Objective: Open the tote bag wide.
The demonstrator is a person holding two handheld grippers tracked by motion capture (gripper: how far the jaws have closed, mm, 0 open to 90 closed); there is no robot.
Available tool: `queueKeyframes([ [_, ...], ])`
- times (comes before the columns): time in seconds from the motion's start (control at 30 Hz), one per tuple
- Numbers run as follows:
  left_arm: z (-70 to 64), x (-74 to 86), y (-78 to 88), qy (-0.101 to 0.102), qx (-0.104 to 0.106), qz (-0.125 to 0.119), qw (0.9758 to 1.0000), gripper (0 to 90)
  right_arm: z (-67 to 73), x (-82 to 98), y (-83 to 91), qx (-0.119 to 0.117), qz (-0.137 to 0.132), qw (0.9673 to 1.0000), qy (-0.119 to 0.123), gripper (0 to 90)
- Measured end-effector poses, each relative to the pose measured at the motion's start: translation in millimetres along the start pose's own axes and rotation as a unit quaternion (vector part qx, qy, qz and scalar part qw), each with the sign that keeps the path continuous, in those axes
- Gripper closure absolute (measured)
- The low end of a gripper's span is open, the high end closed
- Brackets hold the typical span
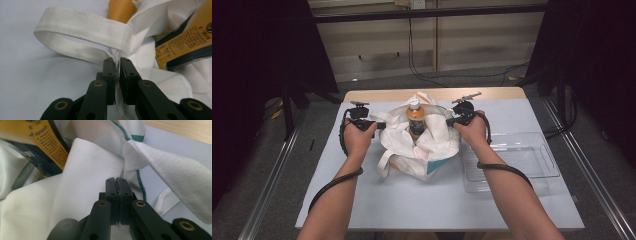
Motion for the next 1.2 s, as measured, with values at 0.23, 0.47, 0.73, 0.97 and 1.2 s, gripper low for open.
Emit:
queueKeyframes([
  [0.23,-4.5,-3.2,13.1,-0.022,0.001,-0.002,0.9998,79.2,6.5,-0.3,11.5,-0.010,-0.016,0.9998,-0.003,89.4],
  [0.47,-11.2,-7.0,20.2,-0.020,0.006,-0.018,0.9996,75.3,12.6,-1.2,22.3,-0.021,-0.025,0.9994,0.007,89.4],
  [0.73,-13.9,-8.8,29.6,-0.025,0.004,-0.021,0.9995,74.7,23.0,1.2,28.6,-0.027,-0.024,0.9992,0.016,89.6],
  [0.97,-19.3,-10.9,40.7,-0.029,0.012,-0.021,0.9993,74.4,27.2,6.0,30.0,-0.033,-0.023,0.9991,0.017,89.8],
  [1.2,-40.7,-8.0,40.0,-0.036,0.047,-0.014,0.9982,80.7,38.3,7.1,32.5,-0.039,-0.019,0.9988,0.021,90.0],
])
Point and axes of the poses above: each handheld gripper's, and its own axes: y roughly backward along the jaws, x roughly out of its underside, z roughly to its left, the point moved 10 cm from there along -y, roughly forward along the jaws, and after that the axes turned 3 degrees about y, right-handed, at the moved point
